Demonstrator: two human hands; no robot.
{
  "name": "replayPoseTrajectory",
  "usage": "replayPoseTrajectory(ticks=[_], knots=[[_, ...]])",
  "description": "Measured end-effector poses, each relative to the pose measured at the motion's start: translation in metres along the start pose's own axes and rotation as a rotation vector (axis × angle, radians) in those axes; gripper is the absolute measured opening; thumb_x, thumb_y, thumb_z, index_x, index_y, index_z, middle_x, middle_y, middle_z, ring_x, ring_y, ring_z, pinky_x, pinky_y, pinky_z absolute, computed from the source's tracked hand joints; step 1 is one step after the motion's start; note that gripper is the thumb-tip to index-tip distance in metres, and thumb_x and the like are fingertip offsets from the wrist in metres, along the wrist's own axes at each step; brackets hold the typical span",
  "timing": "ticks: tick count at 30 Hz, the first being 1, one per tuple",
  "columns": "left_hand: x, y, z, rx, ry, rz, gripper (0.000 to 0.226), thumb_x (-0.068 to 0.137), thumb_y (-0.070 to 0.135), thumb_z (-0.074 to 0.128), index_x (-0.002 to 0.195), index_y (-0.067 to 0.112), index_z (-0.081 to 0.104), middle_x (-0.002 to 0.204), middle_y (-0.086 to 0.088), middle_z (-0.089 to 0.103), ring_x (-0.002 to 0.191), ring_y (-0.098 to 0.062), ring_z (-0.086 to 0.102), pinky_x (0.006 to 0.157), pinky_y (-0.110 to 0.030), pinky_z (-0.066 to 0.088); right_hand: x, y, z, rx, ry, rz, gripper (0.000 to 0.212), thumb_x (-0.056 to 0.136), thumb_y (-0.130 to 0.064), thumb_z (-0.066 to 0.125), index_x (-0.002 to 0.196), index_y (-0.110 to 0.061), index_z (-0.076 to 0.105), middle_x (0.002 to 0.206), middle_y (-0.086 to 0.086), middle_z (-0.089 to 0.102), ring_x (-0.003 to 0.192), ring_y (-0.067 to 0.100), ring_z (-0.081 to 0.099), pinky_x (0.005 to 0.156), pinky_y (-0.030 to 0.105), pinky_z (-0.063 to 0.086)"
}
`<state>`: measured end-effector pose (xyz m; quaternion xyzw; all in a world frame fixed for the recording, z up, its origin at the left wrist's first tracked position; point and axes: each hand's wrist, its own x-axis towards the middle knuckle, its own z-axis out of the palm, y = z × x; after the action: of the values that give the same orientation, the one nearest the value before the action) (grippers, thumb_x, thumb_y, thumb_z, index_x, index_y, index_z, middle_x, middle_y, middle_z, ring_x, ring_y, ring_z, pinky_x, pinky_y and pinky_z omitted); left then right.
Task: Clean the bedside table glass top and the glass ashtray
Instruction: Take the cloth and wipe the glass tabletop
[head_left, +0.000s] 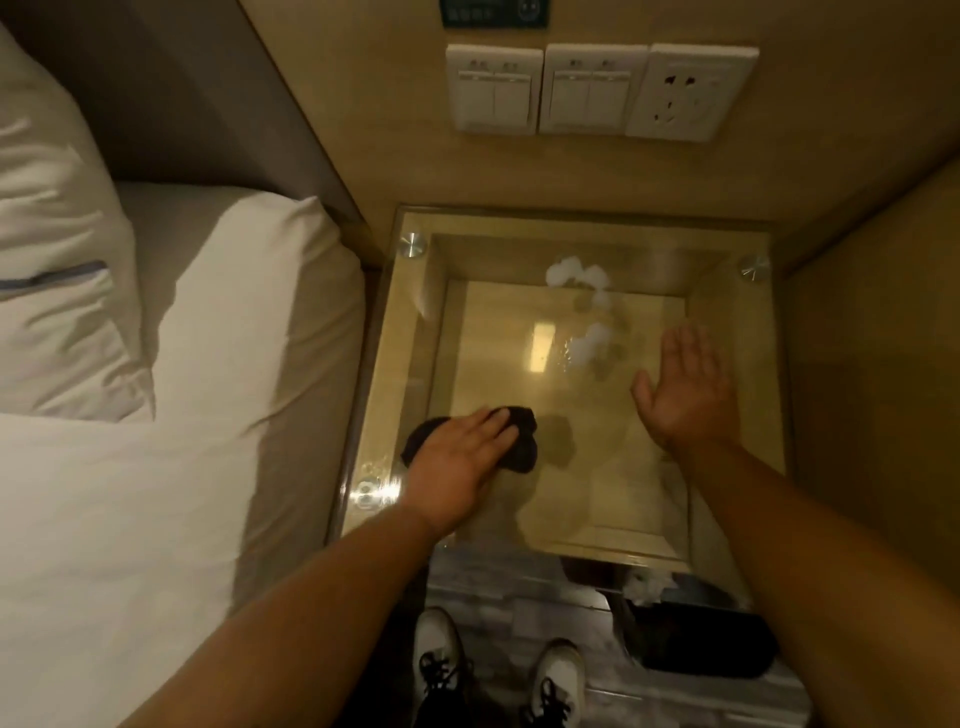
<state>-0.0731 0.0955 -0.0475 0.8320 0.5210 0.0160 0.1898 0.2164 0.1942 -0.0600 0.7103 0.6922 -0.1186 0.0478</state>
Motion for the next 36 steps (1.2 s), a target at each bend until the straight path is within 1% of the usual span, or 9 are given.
replayPoseTrajectory(ticks=[2, 7, 11, 15, 18, 22, 25, 30, 36], knots=[[-0.029, 0.015, 0.009, 0.011, -0.013, 0.010, 0.053, 0.083, 0.025, 0.045, 0.135, 0.019, 0.052, 0.142, -0.006, 0.050, 0.131, -0.026, 0.046, 0.103, -0.042, 0.039, 0.001, 0.000, 0.000, -0.004, -0.006, -0.006, 0.076, 0.089, -0.053, 0.014, 0.151, -0.009, 0.013, 0.159, 0.013, 0.006, 0.146, 0.025, -0.003, 0.118, 0.045, 0.002], [-0.071, 0.037, 0.029, -0.040, -0.040, 0.035, 0.065, 0.071, 0.016, 0.073, 0.132, 0.021, 0.052, 0.139, -0.003, 0.053, 0.127, -0.024, 0.050, 0.100, -0.041, 0.043, -0.003, 0.000, -0.002, 0.017, 0.000, -0.021, 0.074, 0.091, -0.053, 0.015, 0.151, -0.010, 0.010, 0.160, 0.013, 0.005, 0.146, 0.025, -0.003, 0.118, 0.045, 0.002], [-0.104, 0.053, 0.031, -0.159, 0.011, 0.025, 0.055, 0.075, 0.012, 0.069, 0.127, 0.022, 0.055, 0.133, 0.001, 0.059, 0.124, -0.017, 0.051, 0.100, -0.034, 0.044, -0.004, -0.001, -0.005, 0.016, -0.007, -0.024, 0.074, 0.091, -0.052, 0.015, 0.151, -0.009, 0.009, 0.159, 0.014, 0.005, 0.146, 0.026, -0.002, 0.118, 0.045, 0.002], [-0.116, 0.082, -0.010, -0.742, 0.004, -0.316, 0.038, 0.092, 0.011, 0.053, 0.122, 0.033, 0.061, 0.116, 0.013, 0.067, 0.108, 0.004, 0.057, 0.092, -0.018, 0.043, -0.004, 0.000, -0.006, 0.008, -0.012, -0.022, 0.074, 0.091, -0.053, 0.012, 0.151, -0.009, 0.008, 0.160, 0.013, 0.003, 0.146, 0.025, -0.005, 0.118, 0.045, 0.002], [-0.079, 0.083, -0.049, -0.978, 0.039, -0.538, 0.032, 0.097, 0.012, 0.050, 0.107, 0.040, 0.062, 0.097, 0.015, 0.069, 0.092, 0.004, 0.063, 0.079, -0.019, 0.046, -0.004, -0.001, -0.005, -0.005, -0.022, -0.023, 0.075, 0.091, -0.053, 0.011, 0.151, -0.009, 0.008, 0.160, 0.012, 0.002, 0.146, 0.024, -0.006, 0.118, 0.044, 0.000], [0.050, 0.045, -0.089, -0.665, 0.260, -0.360, 0.028, 0.097, 0.014, 0.051, 0.121, 0.025, 0.061, 0.098, 0.012, 0.065, 0.088, -0.002, 0.060, 0.071, -0.007, 0.039, -0.002, -0.001, -0.006, -0.013, 0.017, -0.019, 0.073, 0.091, -0.052, 0.016, 0.151, -0.010, 0.013, 0.160, 0.012, 0.005, 0.146, 0.026, -0.001, 0.118, 0.044, 0.002], [0.172, 0.008, -0.107, -0.351, 0.344, -0.161, 0.034, 0.095, 0.015, 0.052, 0.129, 0.018, 0.056, 0.116, -0.002, 0.065, 0.103, -0.016, 0.059, 0.077, -0.017, 0.037, 0.000, -0.002, -0.004, -0.031, 0.019, -0.010, 0.074, 0.090, -0.053, 0.021, 0.150, -0.011, 0.016, 0.159, 0.011, 0.009, 0.146, 0.025, 0.001, 0.116, 0.044, 0.004], [0.300, -0.027, -0.077, 0.014, 0.008, 0.017, 0.045, 0.100, 0.030, 0.043, 0.144, 0.021, 0.039, 0.142, -0.009, 0.049, 0.126, -0.030, 0.046, 0.102, -0.038, 0.036, 0.004, 0.002, 0.002, -0.041, 0.037, -0.009, 0.072, 0.090, -0.051, 0.030, 0.149, -0.012, 0.020, 0.159, 0.011, 0.013, 0.146, 0.025, 0.004, 0.115, 0.044, 0.006], [0.287, -0.029, -0.051, 0.155, 0.028, 0.031, 0.045, 0.101, 0.035, 0.036, 0.147, 0.030, 0.033, 0.155, 0.004, 0.030, 0.144, -0.025, 0.020, 0.115, -0.050, 0.008, 0.002, 0.002, 0.007, -0.045, 0.073, -0.004, 0.070, 0.089, -0.049, 0.031, 0.145, -0.007, 0.032, 0.156, 0.013, 0.022, 0.144, 0.027, 0.017, 0.113, 0.047, 0.016]])
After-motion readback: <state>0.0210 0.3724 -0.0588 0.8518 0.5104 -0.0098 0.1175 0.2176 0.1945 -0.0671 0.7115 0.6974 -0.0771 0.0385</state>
